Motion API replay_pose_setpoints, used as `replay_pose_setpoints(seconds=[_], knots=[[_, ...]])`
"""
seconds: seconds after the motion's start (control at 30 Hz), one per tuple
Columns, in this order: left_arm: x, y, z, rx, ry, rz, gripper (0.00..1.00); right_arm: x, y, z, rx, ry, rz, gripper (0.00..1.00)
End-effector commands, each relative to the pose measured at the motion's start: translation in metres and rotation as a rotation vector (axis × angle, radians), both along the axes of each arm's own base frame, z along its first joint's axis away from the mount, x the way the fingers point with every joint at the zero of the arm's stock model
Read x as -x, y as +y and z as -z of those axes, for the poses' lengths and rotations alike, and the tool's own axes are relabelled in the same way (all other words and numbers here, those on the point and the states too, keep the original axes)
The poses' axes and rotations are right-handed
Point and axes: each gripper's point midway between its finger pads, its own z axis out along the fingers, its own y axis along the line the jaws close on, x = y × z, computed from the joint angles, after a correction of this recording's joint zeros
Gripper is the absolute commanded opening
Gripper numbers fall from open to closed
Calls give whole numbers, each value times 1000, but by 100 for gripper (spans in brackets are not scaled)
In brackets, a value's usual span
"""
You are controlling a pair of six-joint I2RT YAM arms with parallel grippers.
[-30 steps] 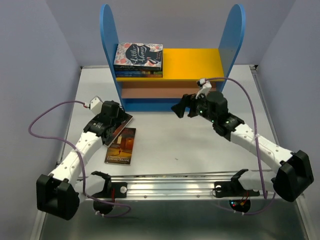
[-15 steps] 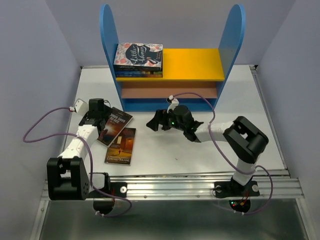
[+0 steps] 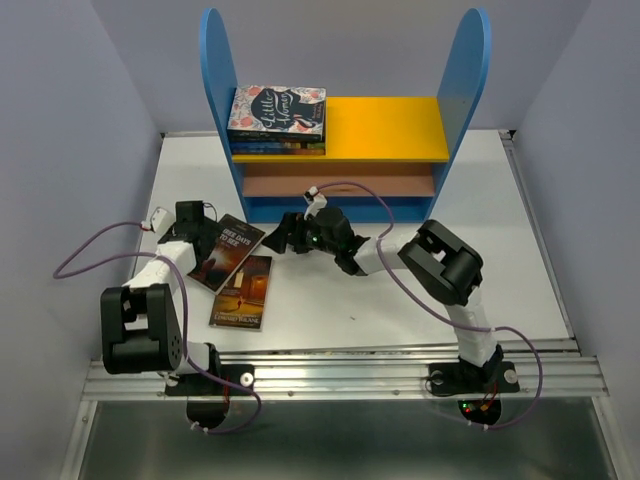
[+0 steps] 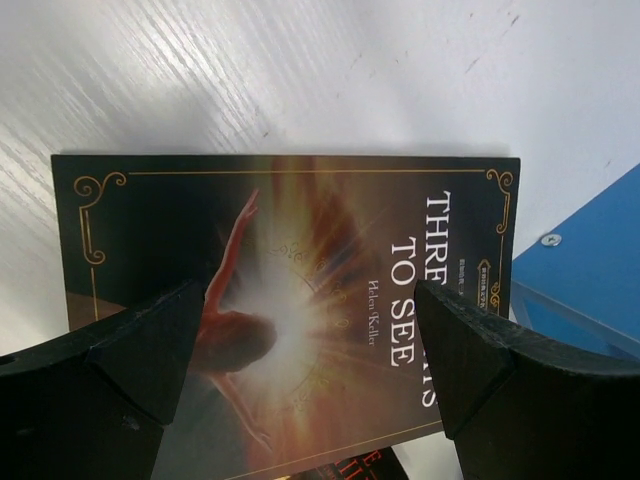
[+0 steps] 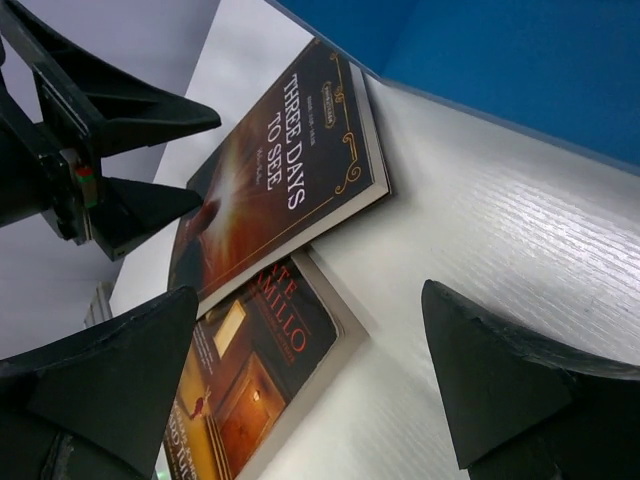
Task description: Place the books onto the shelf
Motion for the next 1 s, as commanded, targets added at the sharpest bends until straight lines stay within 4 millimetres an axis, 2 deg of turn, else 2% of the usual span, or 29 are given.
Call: replay_pose_setpoints(seconds=[0.0,0.17,0.47,0.53,0.57,0.73,0.93,0.97], knots=[[2,-7,7,34,12,33,99,-9,17,-16,-65,-2,8,100],[3,-12,17,61,36,53,99,-9,30,17,6,79,12,100],[4,-14,21,69,50,65,99,-9,37,40,51,149,55,100],[4,-15,21,69,50,67,99,-12,34,56,91,181,78,100],[4,-15,21,72,50,69,99,-13,36,53,93,186,82,100],[5,-17,20,77,49,78,99,-13,37,67,108,245,123,100],[5,-18,16,80,41,83,99,-14,25,67,114,316,240,100],[5,-17,15,77,40,81,99,-11,18,74,129,330,257,100]])
